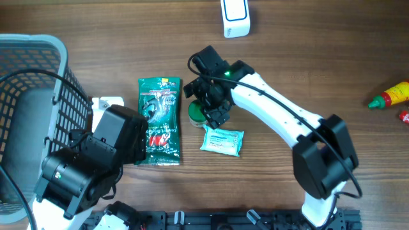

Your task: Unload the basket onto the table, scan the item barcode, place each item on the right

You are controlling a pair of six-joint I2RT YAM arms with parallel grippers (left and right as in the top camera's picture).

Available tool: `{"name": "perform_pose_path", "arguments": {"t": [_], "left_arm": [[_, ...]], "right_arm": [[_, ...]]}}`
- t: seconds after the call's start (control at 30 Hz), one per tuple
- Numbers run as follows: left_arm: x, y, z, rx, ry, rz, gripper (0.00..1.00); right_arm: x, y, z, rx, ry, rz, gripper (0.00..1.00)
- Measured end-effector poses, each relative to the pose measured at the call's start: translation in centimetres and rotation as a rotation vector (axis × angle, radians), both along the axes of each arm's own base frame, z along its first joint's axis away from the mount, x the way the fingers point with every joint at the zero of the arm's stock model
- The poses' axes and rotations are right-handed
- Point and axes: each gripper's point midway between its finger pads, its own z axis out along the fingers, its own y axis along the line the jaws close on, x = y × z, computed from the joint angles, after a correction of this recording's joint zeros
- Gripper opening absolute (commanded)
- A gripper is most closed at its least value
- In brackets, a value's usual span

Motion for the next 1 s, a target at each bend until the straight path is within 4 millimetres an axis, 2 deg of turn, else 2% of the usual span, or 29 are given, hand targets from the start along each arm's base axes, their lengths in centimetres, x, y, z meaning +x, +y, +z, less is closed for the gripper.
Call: {"name": "perform_pose_path", "arguments": {"t": [0.13,0.3,0.47,0.63,0.73,0.87,1.0], "left_arm": [[0.0,0.0,0.0,0.0,0.0,0.0,1.0],[0.0,0.0,0.0,0.0,0.0,0.0,1.0],[0.0,0.0,0.0,0.0,0.0,0.0,1.0],[0.0,0.0,0.0,0.0,0.0,0.0,1.0],[0.0,0.0,0.0,0.0,0.0,0.0,1.0],[0.0,0.0,0.0,0.0,0.0,0.0,1.0],[0.0,0.0,0.0,0.0,0.0,0.0,1.0]], "right_arm": [[0.1,0.2,-2.5,-0.023,0.038,-0.006,1.0],[0.7,0.6,-4.8,-0.03,0.05,-0.014,0.74],[0.6,0.6,-5.6,-0.039,0.063,-0.015,0.64],[1.0,0.8,-5.3,0.007,0.025,0.091,0.63],[1.9,0.0,-4.9,0.05,-0.001,0.173,0.63],[3.1,-3.1,-2.0,0.199,-0.031,0.3,0.64],[2.3,-6.9,1.6,0.36,-0.012,0.365,0.64]]}}
